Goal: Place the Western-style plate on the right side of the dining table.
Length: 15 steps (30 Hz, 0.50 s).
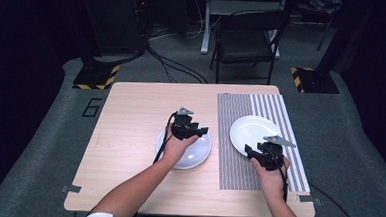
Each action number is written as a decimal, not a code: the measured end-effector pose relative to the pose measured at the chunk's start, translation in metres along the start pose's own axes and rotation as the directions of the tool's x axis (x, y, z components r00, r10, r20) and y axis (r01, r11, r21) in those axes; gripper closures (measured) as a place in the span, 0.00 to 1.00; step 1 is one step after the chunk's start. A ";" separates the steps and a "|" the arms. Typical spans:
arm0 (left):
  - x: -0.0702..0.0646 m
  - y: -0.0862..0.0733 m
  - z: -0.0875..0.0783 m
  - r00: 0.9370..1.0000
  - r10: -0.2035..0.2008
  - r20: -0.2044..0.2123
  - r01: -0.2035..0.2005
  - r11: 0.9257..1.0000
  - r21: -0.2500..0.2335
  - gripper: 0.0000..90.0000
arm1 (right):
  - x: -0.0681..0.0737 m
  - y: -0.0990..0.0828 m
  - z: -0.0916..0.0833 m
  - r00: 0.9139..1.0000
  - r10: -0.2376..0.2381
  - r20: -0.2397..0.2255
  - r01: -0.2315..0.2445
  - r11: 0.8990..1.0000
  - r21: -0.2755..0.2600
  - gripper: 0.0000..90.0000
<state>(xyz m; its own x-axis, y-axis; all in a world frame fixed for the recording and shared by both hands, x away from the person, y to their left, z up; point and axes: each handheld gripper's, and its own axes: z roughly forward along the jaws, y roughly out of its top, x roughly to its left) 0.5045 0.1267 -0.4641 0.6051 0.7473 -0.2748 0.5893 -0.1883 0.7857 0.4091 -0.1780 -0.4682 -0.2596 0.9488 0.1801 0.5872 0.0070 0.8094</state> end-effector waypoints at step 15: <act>0.026 -0.018 -0.040 0.998 -0.021 -0.064 0.019 1.000 -0.022 0.51 | 0.026 0.000 0.000 0.994 -0.066 -0.091 0.067 0.998 0.006 0.49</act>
<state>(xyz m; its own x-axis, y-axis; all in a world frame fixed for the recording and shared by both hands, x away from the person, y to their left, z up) 0.4881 0.1754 -0.4631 0.5570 0.7905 -0.2546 0.5886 -0.1595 0.7925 0.4024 -0.1536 -0.4636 -0.3661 0.9137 0.1764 0.5729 0.0719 0.8165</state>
